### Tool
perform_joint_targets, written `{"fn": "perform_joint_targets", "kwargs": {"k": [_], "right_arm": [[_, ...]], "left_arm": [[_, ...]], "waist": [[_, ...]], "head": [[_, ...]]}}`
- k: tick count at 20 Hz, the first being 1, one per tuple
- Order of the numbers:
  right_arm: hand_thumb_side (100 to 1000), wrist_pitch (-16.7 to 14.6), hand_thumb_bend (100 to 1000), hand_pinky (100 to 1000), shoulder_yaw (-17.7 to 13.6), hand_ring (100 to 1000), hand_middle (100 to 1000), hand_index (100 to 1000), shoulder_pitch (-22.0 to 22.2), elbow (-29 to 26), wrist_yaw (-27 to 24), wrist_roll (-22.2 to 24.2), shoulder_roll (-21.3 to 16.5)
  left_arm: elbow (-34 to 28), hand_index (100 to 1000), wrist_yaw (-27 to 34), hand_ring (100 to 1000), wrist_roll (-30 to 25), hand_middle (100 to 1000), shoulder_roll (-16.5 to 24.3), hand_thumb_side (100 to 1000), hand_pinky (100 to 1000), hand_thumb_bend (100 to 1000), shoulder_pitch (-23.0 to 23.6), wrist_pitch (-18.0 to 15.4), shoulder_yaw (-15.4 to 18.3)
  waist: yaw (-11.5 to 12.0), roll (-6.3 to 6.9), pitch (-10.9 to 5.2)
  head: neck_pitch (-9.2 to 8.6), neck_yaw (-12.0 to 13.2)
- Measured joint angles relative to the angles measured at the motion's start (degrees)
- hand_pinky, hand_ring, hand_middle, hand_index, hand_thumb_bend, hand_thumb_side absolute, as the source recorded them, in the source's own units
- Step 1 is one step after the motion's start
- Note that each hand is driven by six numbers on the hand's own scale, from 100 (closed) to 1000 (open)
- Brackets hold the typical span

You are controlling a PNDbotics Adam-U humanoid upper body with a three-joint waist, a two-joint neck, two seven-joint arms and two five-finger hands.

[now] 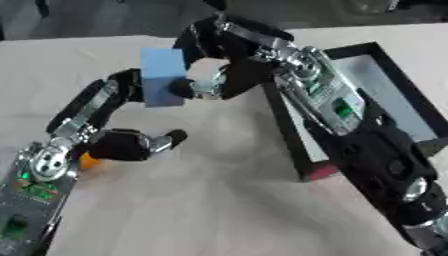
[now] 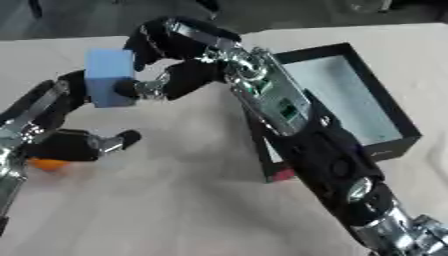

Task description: Pick up the objects with one hand, pass them to the other hand, and then place them into the box on the other side of the table.

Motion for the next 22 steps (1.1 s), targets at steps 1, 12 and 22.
{"fn": "perform_joint_targets", "kwargs": {"k": [1, 12, 22], "right_arm": [[227, 0.16, 420, 850, -0.19, 693, 477, 423, 0.02, -0.34, -0.39, -0.10, -0.03], [212, 2.55, 417, 851, -5.29, 694, 482, 431, 3.86, -7.81, -7.36, -4.63, -6.72], [208, 2.63, 417, 858, -10.17, 704, 491, 440, 10.50, -10.17, -9.84, -7.16, -15.26]], "left_arm": [[0.03, 821, -0.09, 741, 0.28, 680, 0.06, 100, 866, 544, 0.17, 0.18, 0.05], [-0.22, 808, 0.21, 740, 4.46, 677, 5.01, 100, 863, 535, 3.03, 1.19, 2.57], [-2.16, 802, 0.90, 745, 7.06, 686, 8.51, 100, 865, 541, 4.47, 1.99, 4.94]], "waist": [[-0.13, 0.00, 0.00], [-2.47, 0.00, -1.02], [-3.41, 0.00, -1.43]], "head": [[0.01, 0.01], [1.61, 0.01], [2.45, -1.70]]}}
